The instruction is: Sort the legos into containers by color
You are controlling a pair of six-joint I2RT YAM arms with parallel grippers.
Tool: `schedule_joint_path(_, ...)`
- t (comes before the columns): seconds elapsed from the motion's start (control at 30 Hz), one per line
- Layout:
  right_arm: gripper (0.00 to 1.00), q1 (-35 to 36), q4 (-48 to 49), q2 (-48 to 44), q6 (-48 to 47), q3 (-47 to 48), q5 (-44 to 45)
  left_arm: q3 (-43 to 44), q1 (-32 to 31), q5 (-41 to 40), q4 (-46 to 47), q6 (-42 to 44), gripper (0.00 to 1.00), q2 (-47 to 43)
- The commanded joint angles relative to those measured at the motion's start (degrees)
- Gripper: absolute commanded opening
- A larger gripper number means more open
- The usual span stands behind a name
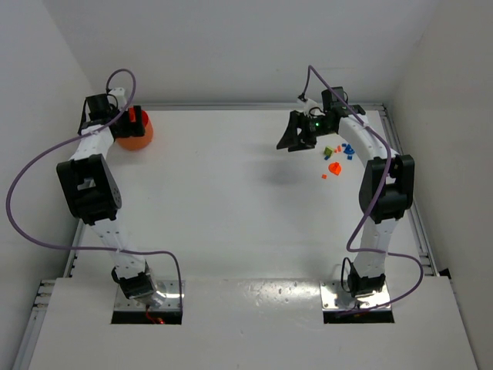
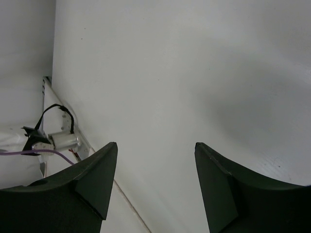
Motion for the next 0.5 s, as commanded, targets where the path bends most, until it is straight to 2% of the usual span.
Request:
schedule_joint_path(0.0, 0.66, 0.4, 0.9, -0.4, -1.3, -0.1, 0.1, -3.7, 0.3, -4.0, 7.2, -0.1, 0.99, -6.6)
schedule_joint_path(0.17, 0.66, 0.4, 0.9, -0.4, -1.3, -0.1, 0.1, -14.4, 1.0, -4.5, 18.8, -2.0, 0.99, -15.0)
schedule_joint_path(0.27, 0.66, 0.4, 0.9, -0.4, -1.3, -0.1, 0.1, -14.4, 1.5, 0.7, 18.9, -2.7, 0.99, -17.1)
schedule_joint_path(0.47, 0.66, 0.4, 0.9, -0.4, -1.3, -0.1, -0.4, -11.7, 1.5, 14.2, 12.5, -4.2, 0.99, -16.5)
